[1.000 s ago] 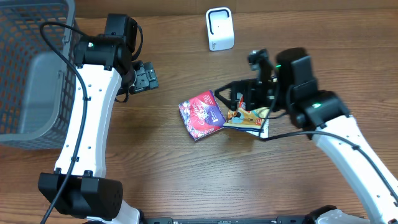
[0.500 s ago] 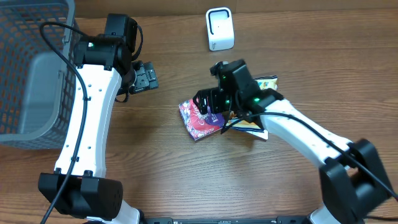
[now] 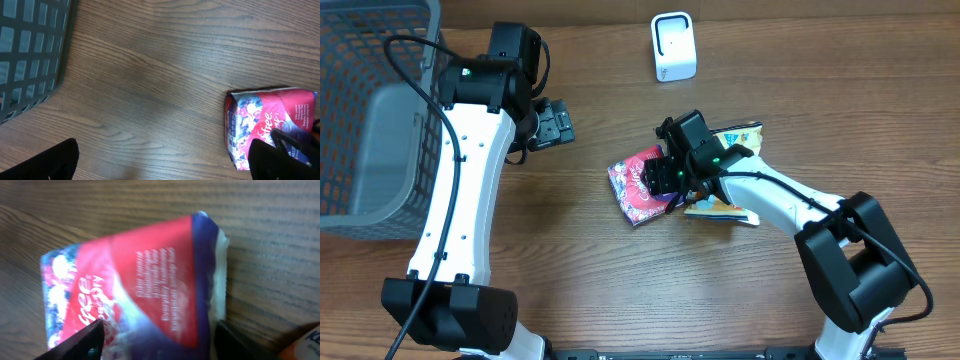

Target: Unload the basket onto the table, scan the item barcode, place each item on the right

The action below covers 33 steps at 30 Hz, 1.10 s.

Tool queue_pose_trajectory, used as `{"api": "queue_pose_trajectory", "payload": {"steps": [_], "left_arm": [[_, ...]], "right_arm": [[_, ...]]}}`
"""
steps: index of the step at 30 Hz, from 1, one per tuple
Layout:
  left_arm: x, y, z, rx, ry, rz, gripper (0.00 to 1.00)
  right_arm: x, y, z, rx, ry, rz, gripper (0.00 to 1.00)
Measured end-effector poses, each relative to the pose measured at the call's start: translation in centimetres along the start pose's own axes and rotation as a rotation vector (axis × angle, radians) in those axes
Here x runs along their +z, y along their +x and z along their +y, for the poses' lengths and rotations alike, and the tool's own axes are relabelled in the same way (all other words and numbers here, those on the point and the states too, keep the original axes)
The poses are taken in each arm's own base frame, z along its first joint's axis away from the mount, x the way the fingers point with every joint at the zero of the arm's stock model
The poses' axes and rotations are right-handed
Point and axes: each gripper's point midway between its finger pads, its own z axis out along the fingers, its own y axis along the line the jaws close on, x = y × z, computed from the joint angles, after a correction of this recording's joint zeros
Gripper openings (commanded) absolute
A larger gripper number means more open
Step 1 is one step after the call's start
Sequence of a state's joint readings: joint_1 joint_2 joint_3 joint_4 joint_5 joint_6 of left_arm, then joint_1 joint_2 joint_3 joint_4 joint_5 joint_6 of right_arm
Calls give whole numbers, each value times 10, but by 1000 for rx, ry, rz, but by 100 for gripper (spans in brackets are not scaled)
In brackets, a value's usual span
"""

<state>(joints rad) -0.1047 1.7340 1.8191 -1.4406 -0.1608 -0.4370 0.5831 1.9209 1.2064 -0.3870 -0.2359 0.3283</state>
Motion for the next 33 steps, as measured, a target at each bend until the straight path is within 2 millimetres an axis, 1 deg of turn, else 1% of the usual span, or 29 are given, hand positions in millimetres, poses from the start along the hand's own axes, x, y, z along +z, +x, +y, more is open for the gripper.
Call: {"api": "queue_pose_trajectory", "payload": {"steps": [2,3,4,7,9,10,13,14,18,24,28,33], "left_arm": [[0,0,0,0,0,0,100],[0,0,0,0,0,-1,100],[0,0,0,0,0,0,100],[0,0,0,0,0,0,100],[0,0,0,0,0,0,100],[0,0,0,0,0,0,100],[0,0,0,0,0,0,100],[0,0,0,0,0,0,100],[0,0,0,0,0,0,100],[0,0,0,0,0,0,100],[0,0,0,0,0,0,100],[0,0,0,0,0,0,100]], "right_arm": [[1,3,-1,8,5,12,56],[1,4,-2,14,6,14,54],[1,4,-2,15,7,18,48],[1,5,-2,23,6,21,35],[0,7,-3,28,13,29,27],[0,8,-4,29,15,35,25],[-4,7,-2,30,23,52,13],[-6,6,-1,32,24,56,11],[-12,3,2,49,33,73,4],[-25,-6,1,67,73,83,4],[-41,-19,-3,78,128,78,4],[-67,-33,-8,77,231,68,4]]}}
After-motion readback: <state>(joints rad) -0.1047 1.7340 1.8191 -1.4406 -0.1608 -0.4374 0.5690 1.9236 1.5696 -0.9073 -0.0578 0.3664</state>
